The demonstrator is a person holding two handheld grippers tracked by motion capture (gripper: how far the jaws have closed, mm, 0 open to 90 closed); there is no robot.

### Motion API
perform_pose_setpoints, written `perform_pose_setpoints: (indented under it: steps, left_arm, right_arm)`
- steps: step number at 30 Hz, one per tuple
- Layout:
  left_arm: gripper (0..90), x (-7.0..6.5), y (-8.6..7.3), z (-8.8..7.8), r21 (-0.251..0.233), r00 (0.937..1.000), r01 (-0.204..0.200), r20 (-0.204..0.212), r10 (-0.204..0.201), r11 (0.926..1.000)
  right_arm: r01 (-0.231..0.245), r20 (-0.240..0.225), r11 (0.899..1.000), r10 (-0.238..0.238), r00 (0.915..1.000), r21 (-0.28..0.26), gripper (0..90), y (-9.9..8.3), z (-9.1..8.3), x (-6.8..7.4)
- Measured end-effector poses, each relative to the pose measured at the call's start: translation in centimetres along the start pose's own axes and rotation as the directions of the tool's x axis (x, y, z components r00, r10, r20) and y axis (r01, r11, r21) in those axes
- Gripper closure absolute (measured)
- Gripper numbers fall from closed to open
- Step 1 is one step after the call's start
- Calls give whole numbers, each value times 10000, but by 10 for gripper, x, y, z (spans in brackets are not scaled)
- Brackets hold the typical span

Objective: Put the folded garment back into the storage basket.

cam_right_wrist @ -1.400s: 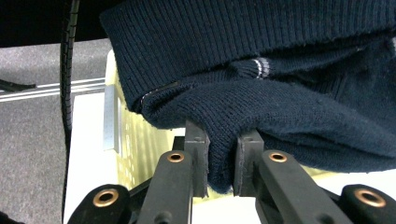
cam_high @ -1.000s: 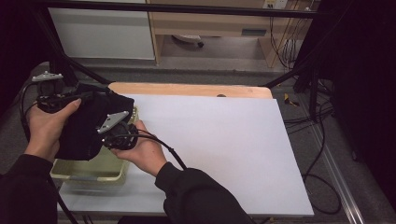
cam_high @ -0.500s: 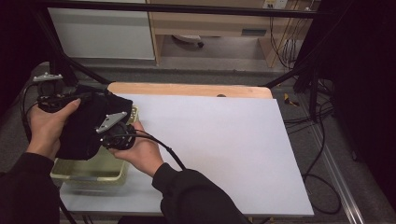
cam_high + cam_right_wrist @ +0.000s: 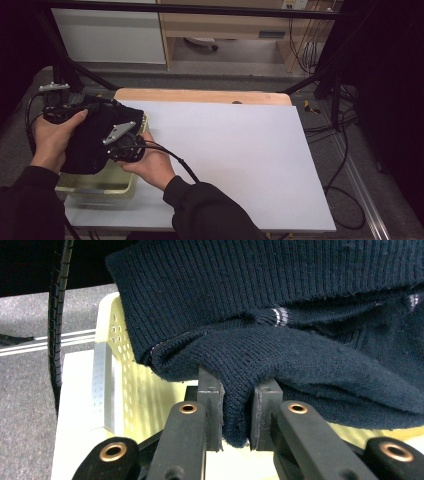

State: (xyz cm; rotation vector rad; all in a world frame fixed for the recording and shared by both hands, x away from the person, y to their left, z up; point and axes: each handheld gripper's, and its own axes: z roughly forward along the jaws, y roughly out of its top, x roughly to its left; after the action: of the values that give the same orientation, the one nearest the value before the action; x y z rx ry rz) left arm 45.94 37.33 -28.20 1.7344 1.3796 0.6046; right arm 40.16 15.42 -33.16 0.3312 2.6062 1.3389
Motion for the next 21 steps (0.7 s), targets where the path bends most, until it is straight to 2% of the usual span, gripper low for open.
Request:
perform_pose_setpoints:
  steps: [21]
  left_arm:
    - [582, 1, -6, 3, 130, 10000, 34, -2, -34, 9999]
  right_arm:
    - [-5, -82, 10000, 6, 10000, 89, 793, -5, 3, 1]
